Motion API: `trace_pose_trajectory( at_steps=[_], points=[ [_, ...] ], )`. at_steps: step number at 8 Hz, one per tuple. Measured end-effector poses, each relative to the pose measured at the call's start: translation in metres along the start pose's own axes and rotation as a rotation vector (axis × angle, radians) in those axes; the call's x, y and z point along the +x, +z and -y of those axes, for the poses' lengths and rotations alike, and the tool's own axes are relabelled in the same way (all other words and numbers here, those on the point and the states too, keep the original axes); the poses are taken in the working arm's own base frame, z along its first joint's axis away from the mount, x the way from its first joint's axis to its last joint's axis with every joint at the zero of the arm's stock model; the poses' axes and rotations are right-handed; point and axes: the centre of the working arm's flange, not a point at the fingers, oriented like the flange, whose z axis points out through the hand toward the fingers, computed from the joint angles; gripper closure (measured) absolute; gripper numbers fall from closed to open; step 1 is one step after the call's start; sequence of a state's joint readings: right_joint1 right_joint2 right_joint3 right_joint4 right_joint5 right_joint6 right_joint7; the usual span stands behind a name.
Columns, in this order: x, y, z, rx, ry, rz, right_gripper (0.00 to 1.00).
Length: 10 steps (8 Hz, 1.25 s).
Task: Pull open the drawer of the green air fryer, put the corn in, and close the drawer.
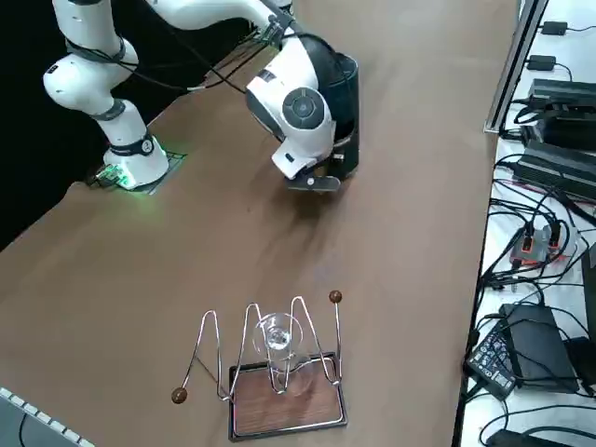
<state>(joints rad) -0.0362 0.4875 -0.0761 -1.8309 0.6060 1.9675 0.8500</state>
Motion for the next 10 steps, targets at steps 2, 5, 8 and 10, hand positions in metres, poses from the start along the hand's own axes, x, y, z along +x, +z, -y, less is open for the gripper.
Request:
trace_pose_trajectory(
  at_steps=[2,5,8,10],
  points=[
    [-0.003,0.004,0.0,-0.006,-0.004,0.001,0.55],
    [-0.01,0.009,0.002,-0.017,-0.015,0.002,0.55],
    [-0.018,0.016,0.005,-0.023,-0.031,-0.007,0.55],
    [-0.019,0.017,0.006,-0.022,-0.033,-0.009,0.55]
  ],
)
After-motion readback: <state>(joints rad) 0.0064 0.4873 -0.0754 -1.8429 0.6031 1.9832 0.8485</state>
